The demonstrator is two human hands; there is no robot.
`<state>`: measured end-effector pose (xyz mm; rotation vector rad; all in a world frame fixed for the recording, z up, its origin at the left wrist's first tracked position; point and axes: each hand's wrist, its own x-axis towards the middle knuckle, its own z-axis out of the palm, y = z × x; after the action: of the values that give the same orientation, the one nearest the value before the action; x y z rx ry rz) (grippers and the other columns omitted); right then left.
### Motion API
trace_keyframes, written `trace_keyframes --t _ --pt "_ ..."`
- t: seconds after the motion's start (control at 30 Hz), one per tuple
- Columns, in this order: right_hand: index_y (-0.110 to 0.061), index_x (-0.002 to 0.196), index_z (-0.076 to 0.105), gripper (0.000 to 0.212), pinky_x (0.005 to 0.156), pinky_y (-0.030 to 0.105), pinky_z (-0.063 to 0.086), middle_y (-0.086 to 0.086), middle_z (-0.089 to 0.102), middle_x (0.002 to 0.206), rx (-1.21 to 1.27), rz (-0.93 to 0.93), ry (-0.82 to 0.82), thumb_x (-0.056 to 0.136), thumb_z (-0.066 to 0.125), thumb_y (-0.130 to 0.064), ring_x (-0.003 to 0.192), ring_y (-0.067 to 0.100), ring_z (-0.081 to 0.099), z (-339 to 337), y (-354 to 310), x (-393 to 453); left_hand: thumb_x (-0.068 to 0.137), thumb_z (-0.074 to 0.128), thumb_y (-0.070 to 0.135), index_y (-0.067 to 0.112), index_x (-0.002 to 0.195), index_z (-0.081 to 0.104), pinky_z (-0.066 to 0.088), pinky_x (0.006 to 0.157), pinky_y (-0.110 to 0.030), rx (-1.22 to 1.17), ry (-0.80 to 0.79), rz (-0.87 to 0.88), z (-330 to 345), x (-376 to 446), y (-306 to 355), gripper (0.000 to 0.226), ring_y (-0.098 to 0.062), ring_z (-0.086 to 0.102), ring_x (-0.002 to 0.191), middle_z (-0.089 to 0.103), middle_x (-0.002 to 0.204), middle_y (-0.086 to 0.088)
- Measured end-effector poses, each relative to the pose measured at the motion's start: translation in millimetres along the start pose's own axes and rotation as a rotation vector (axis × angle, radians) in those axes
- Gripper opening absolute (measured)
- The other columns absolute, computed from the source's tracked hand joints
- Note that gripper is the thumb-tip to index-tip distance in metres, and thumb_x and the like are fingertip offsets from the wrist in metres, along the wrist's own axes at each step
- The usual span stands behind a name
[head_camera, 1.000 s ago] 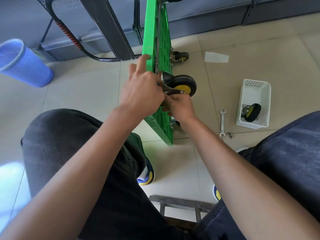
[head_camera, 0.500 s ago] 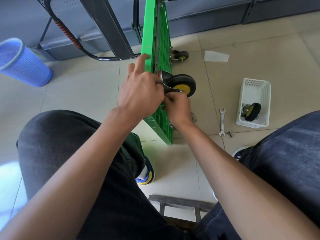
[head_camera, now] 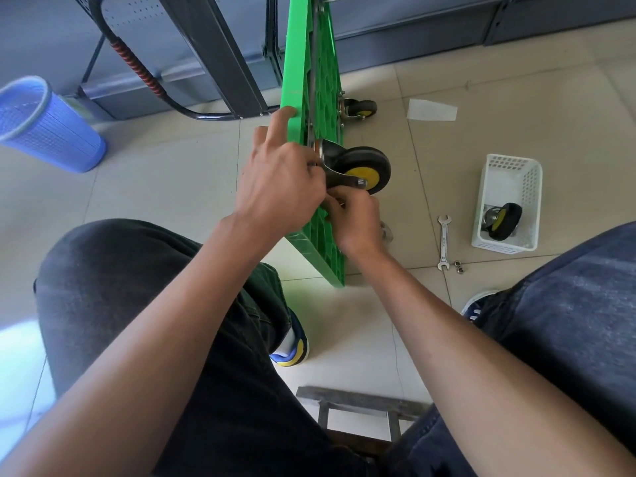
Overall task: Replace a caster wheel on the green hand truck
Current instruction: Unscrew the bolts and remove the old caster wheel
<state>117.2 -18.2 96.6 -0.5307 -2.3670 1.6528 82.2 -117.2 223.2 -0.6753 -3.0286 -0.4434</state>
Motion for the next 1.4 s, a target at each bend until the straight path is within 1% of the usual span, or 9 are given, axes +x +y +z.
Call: trace_keyframes --t 0.2,0.37,0.53,0.7,0.8,0.9,1.1,1.23,1.4 --pt "-0.011 0.099 0.081 0.021 0.072 0.032 0.049 -0.002 0.076 0.086 0.061 0.039 -0.026 0.099 0.065 -0.025 0.081 0.015 0.066 -4.1 -4.0 -1.7 0.089 0.048 0.017 0.018 0.101 0.079 0.046 0.102 -0.05 0.001 -0.004 0.006 0.1 0.0 -0.9 0.033 -0.033 0.031 0.14 0.027 0.16 -0.005" --pt "-0.002 0.069 0.071 0.042 0.065 0.046 0.05 0.018 0.068 0.07 0.212 0.202 -0.019 0.098 0.065 -0.033 0.075 0.041 0.065 -3.7 -11.2 2.8 0.089 0.049 0.015 0.015 0.107 0.078 0.044 0.103 -0.05 0.004 -0.016 0.004 -1.2 0.3 -0.8 0.034 -0.034 0.029 0.142 0.025 0.161 -0.005" --pt "-0.014 0.062 0.07 0.038 0.078 0.055 0.057 0.012 0.072 0.07 0.217 0.26 -0.043 0.095 0.07 -0.032 0.075 0.039 0.069 -0.5 -9.1 6.5 0.087 0.05 0.007 0.016 0.114 0.076 0.038 0.109 -0.047 -0.026 -0.031 -0.004 -4.4 -0.8 -0.5 0.039 -0.034 0.027 0.144 0.024 0.162 -0.004" --pt "-0.015 0.088 0.078 0.013 0.08 0.044 0.058 -0.006 0.071 0.077 0.176 0.189 -0.033 0.095 0.072 -0.024 0.077 0.021 0.07 -2.1 -7.3 4.9 0.087 0.048 0.003 0.015 0.117 0.075 0.037 0.11 -0.046 -0.038 -0.007 -0.011 -2.8 -1.2 0.8 0.041 -0.033 0.028 0.143 0.025 0.162 -0.005" --pt "-0.01 0.098 0.08 0.016 0.072 0.028 0.051 -0.012 0.066 0.076 0.112 0.136 -0.03 0.095 0.072 -0.023 0.071 0.0 0.061 -4.3 -7.6 2.1 0.088 0.046 0.003 0.013 0.118 0.074 0.037 0.111 -0.047 -0.041 -0.008 -0.003 -1.8 -1.2 0.3 0.043 -0.035 0.029 0.143 0.025 0.162 -0.006" --pt "-0.011 0.1 0.08 0.016 0.07 0.026 0.049 -0.008 0.069 0.081 0.105 0.117 -0.04 0.096 0.071 -0.023 0.073 0.002 0.062 -5.8 -9.2 0.6 0.087 0.043 0.005 0.012 0.118 0.074 0.037 0.109 -0.048 -0.034 -0.008 0.029 -1.5 -1.8 -1.8 0.045 -0.038 0.032 0.14 0.026 0.162 -0.009" --pt "0.001 0.075 0.072 0.044 0.076 0.052 0.056 0.019 0.071 0.076 0.187 0.242 -0.028 0.096 0.059 -0.035 0.075 0.04 0.067 -3.9 -10.3 6.5 0.087 0.044 0.004 0.011 0.113 0.077 0.033 0.113 -0.045 -0.037 -0.011 0.037 -4.7 -2.6 -2.4 0.043 -0.038 0.031 0.142 0.026 0.163 -0.01" --pt "0.0 0.072 0.072 0.045 0.077 0.057 0.056 0.019 0.071 0.073 0.199 0.243 -0.045 0.095 0.065 -0.038 0.073 0.041 0.067 -1.9 -4.9 10.1 0.087 0.044 0.004 0.013 0.113 0.077 0.031 0.115 -0.046 -0.04 -0.016 0.029 -5.6 -2.7 -1.8 0.043 -0.038 0.03 0.143 0.025 0.163 -0.01" --pt "-0.017 0.081 0.078 0.022 0.08 0.051 0.057 0.001 0.075 0.078 0.205 0.18 -0.062 0.095 0.07 -0.031 0.077 0.027 0.071 -3.3 0.6 9.8 0.088 0.044 0.004 0.013 0.114 0.077 0.031 0.114 -0.046 -0.039 -0.021 0.018 -5.7 -2.9 -1.3 0.043 -0.036 0.028 0.144 0.024 0.163 -0.008"
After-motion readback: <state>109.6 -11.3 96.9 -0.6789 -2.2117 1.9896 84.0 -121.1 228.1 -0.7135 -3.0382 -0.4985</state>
